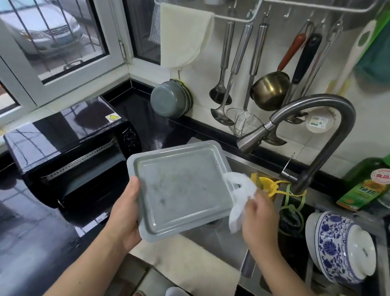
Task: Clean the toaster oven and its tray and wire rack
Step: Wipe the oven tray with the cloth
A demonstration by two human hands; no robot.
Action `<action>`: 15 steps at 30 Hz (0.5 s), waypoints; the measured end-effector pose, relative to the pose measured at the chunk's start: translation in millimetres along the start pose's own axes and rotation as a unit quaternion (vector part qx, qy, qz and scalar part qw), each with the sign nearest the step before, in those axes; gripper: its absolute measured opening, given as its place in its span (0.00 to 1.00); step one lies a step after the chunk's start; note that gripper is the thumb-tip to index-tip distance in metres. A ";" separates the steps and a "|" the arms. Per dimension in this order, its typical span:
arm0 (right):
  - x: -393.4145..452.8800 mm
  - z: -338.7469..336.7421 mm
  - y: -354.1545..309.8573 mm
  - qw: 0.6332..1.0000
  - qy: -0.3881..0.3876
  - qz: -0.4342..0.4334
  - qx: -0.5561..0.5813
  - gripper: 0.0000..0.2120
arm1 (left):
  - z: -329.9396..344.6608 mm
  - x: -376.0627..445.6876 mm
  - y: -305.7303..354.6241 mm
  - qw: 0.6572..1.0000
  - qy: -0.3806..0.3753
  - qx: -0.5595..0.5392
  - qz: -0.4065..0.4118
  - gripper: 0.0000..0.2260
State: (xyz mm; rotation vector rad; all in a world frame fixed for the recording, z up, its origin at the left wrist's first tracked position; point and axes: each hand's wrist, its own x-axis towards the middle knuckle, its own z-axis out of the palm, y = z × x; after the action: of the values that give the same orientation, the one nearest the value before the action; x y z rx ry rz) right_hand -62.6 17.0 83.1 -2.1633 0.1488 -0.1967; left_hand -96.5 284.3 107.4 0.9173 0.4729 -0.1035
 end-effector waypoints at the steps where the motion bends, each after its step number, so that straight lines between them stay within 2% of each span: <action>1: -0.7 -0.9 -2.0 0.994 0.053 0.066 0.066 0.09 | -1.8 0.3 0.0 1.000 0.004 0.002 -0.001 0.26; 2: -1.8 -3.0 -2.7 0.985 0.088 0.099 0.107 0.10 | -5.1 0.7 0.4 1.000 0.005 0.001 -0.002 0.25; 3: -4.4 -5.4 -3.9 0.980 0.086 0.117 0.137 0.10 | -8.9 1.0 0.5 1.000 0.004 -0.001 -0.003 0.25; 7: -18.7 -4.9 -9.8 0.966 -0.104 0.167 0.167 0.09 | -18.5 1.6 1.5 0.998 0.006 0.059 0.024 0.16; 10: -6.9 -11.2 -15.0 0.946 -0.180 0.184 0.196 0.09 | -17.3 -0.8 3.2 0.990 0.006 0.139 0.021 0.12; 12: 7.8 -17.6 -21.8 0.940 -0.200 0.178 0.211 0.09 | -14.1 -4.0 4.3 0.984 -0.024 0.178 0.003 0.13; 15: 37.6 -24.6 -32.2 0.949 -0.186 0.163 0.194 0.08 | -3.6 -7.4 6.1 0.975 -0.058 0.212 -0.008 0.14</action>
State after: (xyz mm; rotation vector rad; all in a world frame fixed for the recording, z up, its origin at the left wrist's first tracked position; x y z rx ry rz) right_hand -29.5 8.5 126.7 -1.7156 0.2271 0.3466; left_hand -102.6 290.0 113.3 1.3185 0.3539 -0.2792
